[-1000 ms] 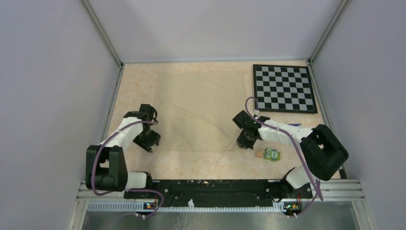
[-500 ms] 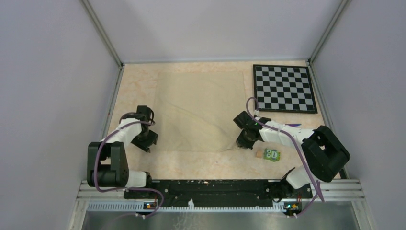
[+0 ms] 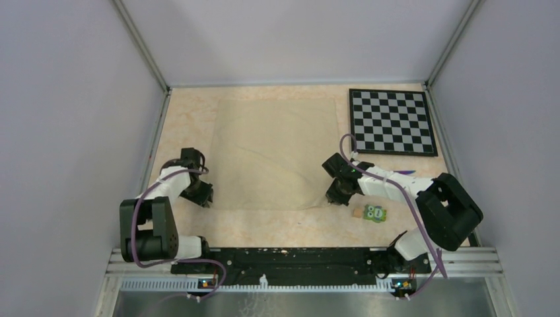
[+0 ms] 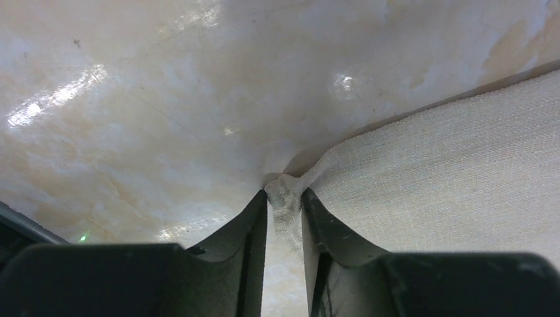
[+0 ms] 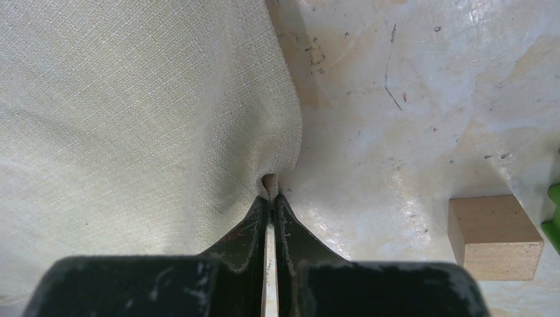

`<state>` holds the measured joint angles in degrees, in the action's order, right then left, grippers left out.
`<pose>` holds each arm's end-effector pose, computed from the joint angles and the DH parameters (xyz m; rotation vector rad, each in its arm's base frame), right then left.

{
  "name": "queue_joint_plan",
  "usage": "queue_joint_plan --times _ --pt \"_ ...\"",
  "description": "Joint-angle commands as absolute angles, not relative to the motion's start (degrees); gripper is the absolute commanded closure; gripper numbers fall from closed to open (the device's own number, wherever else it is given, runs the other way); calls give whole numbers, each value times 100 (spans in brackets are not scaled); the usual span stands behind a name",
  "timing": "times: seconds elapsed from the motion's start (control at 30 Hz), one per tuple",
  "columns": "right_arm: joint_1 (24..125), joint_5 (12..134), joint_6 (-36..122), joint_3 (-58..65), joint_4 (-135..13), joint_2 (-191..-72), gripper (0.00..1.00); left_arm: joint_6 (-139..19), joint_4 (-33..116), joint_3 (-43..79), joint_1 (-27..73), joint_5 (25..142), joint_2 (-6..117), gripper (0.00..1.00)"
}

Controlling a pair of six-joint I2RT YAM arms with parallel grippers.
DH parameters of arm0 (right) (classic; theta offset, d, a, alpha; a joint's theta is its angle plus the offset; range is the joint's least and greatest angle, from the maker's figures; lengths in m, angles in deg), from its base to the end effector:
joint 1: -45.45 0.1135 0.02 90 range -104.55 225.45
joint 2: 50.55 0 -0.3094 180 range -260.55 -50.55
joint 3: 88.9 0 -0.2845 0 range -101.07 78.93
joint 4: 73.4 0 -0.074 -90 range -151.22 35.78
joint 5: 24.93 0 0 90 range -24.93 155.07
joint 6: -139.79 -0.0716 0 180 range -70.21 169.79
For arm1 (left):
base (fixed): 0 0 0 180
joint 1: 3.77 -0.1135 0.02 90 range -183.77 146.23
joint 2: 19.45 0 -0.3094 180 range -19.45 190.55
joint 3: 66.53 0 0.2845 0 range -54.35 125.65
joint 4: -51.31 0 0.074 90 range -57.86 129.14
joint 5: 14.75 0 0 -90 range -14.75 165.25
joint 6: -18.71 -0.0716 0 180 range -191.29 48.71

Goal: Fold the napkin into a case and place the utensils inside
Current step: Pick up the flattened napkin from the center of the board, then fold and flatten the napkin at the center of the board.

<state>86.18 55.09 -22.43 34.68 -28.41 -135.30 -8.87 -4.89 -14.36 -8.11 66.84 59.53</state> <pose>0.2230 0.1756 0.1482 0.8026 2.7134 0.2093 0.2309 0.0280 0.1451 -1.6409 2.4662 0.1026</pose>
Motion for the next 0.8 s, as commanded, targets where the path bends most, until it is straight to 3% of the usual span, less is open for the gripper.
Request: queue_joint_plan --times 0.0,0.1,0.3,0.43,0.6,0.77 --pt "8601 5332 -2226 3582 -2713 -13440 100 -955 -15 -1931 -969 6356 6122 77" --pt "8604 5289 -2097 3616 -2817 -13347 100 -1049 -36 -1892 -1076 6392 5903 100" --pt "8587 5017 -1151 3364 -2902 -12601 100 -1521 -358 -1348 -1166 6838 4764 100" --pt "8583 5286 -83 3147 -3324 -11460 100 -1794 -1043 -410 -1165 6792 3774 100" --pt "8596 6645 1014 2794 -4627 -10067 100 -2371 -1216 912 -1170 6810 2416 100" --pt "8818 7854 1390 1855 -5181 -9439 100 -2673 -1475 2771 -1167 6412 1680 100"
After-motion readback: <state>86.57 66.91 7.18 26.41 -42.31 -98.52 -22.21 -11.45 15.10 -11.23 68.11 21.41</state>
